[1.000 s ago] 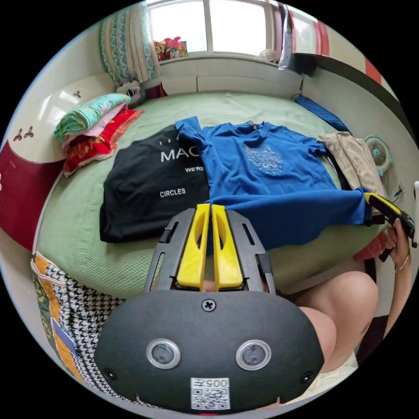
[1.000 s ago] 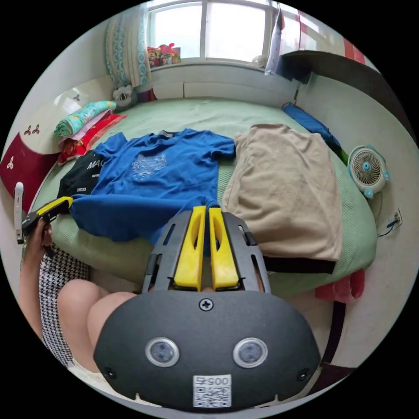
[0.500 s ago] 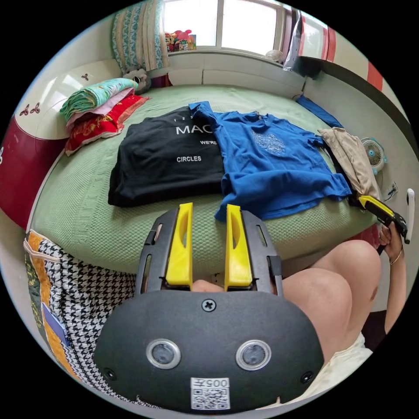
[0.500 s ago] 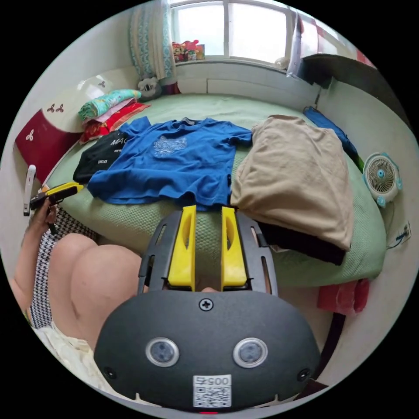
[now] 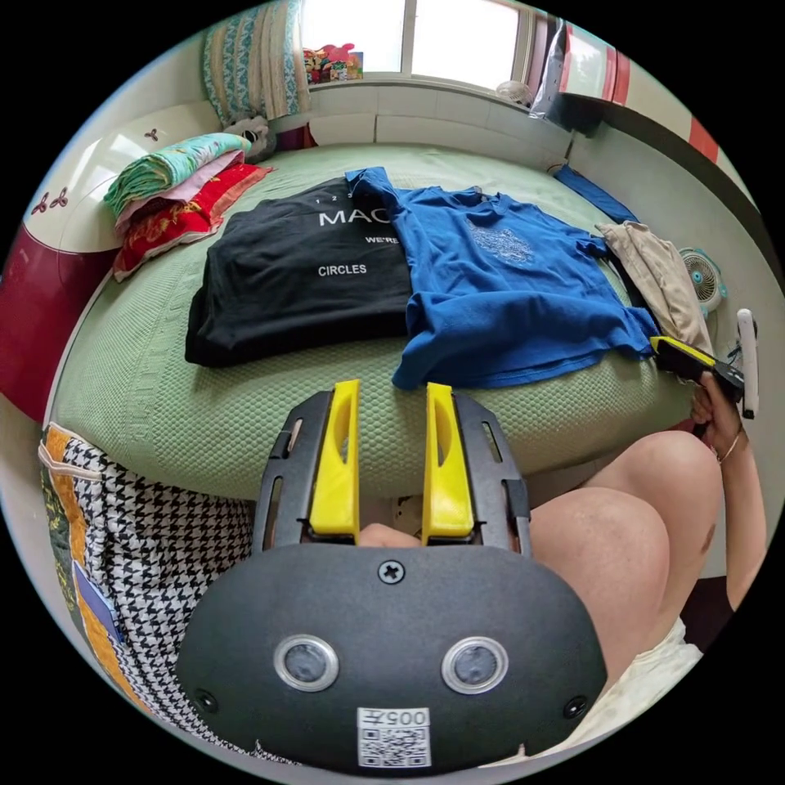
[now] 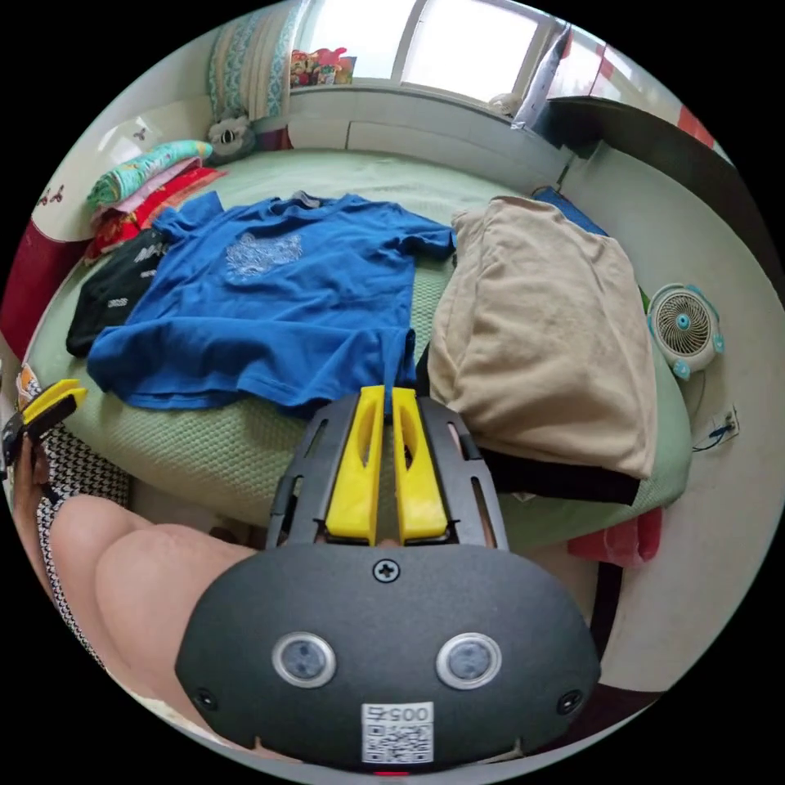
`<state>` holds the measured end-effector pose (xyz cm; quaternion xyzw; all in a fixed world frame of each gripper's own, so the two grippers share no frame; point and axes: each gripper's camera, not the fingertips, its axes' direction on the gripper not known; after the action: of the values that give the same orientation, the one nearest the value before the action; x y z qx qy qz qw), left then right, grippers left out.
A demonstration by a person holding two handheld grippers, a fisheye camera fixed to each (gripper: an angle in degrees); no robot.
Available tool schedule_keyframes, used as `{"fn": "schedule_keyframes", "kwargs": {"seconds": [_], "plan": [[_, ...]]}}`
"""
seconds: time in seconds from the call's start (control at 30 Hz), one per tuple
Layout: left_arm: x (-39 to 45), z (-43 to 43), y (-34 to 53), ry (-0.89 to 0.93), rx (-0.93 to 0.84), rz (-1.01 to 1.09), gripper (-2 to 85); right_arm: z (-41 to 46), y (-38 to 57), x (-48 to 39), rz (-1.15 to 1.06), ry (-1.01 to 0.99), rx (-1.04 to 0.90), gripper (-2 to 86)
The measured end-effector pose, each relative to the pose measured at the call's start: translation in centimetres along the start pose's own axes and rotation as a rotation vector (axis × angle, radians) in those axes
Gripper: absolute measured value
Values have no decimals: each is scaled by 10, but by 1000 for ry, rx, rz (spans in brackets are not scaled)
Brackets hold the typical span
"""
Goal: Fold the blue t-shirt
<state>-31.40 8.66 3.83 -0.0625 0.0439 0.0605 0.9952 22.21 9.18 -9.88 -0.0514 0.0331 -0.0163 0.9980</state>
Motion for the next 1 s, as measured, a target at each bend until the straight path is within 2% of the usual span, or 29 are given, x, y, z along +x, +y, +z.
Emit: {"fn": "schedule_keyframes", "kwargs": {"seconds": [0.17,0.37,0.57,0.63,0.83,1.0], "plan": [[0,7,-3,23,-14,24,131,-55,25,23,38,-61,54,-15],[-5,25,-10,25,-52,5,120,-81,38,49,81,-71,62,-14],[-5,21,-12,-11,-38,17,55,-83,36,57,87,-68,53,-14],[-5,10,-10,33,-43,65,19,-85,35,58,88,-69,55,-14],[-10,-39,5,117,-13,174,5,-96,35,66,95,-104,62,-15],[-19,-82,15,194,2,186,3,-115,36,72,97,-155,79,-15]]}}
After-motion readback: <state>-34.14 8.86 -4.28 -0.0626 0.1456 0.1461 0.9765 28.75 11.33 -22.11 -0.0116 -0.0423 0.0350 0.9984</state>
